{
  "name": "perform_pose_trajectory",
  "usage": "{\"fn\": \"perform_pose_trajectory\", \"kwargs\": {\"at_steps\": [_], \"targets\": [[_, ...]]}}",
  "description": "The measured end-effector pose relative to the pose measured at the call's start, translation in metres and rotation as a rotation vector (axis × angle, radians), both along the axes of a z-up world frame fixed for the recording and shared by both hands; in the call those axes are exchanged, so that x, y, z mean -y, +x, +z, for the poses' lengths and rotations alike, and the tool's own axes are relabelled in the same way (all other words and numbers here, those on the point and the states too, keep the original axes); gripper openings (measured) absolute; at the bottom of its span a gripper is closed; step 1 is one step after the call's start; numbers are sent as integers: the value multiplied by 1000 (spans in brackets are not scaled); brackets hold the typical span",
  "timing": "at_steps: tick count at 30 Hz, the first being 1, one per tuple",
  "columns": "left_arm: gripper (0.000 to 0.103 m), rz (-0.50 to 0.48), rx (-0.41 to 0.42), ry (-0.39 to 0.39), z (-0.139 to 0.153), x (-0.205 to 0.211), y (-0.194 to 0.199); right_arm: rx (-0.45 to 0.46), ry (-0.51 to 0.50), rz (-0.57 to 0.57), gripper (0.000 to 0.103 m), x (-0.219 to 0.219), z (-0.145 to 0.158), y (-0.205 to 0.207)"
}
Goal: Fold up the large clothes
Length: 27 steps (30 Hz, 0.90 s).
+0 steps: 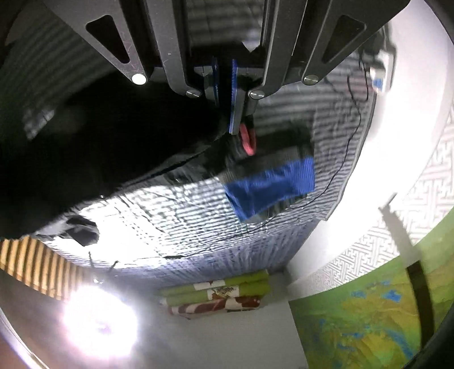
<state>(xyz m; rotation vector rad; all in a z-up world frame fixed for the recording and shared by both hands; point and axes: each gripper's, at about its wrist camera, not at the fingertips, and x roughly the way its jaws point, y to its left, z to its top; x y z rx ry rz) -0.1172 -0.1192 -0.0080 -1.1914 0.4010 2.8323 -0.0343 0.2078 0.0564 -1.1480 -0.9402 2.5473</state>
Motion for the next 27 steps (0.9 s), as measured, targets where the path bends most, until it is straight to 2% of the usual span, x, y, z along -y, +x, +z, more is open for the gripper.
{"fn": "perform_pose_trajectory", "kwargs": {"at_steps": [2,6,10,11,14,15,17,18,19,22,23,27], "targets": [[5,7,32,7,-10,3,-37,19,19,-15,2,-10,-8,-40],[5,16,112,-16,-49,1,-99,117,53,-40,2,-29,-51,-113],[6,31,210,-33,-98,-2,-144,237,45,-62,2,-40,-104,-159],[10,41,242,-29,-111,-2,-155,267,54,-64,2,-42,-118,-167],[16,73,268,42,-121,5,-164,354,68,-72,2,-42,-153,-181],[19,77,259,61,-118,8,-161,393,71,-72,2,-42,-164,-184],[58,113,231,78,-110,20,-151,415,94,-63,6,-38,-176,-182],[65,137,201,87,-103,28,-140,410,104,-64,6,-38,-176,-181],[68,150,172,101,-93,38,-124,405,95,-64,10,-38,-174,-178],[68,213,140,161,-72,66,-79,365,17,-84,39,-42,-153,-165],[69,229,133,184,-65,74,-67,337,-7,-81,44,-44,-142,-162],[69,313,104,294,-30,106,-2,237,-106,-65,44,-48,-89,-138]]}}
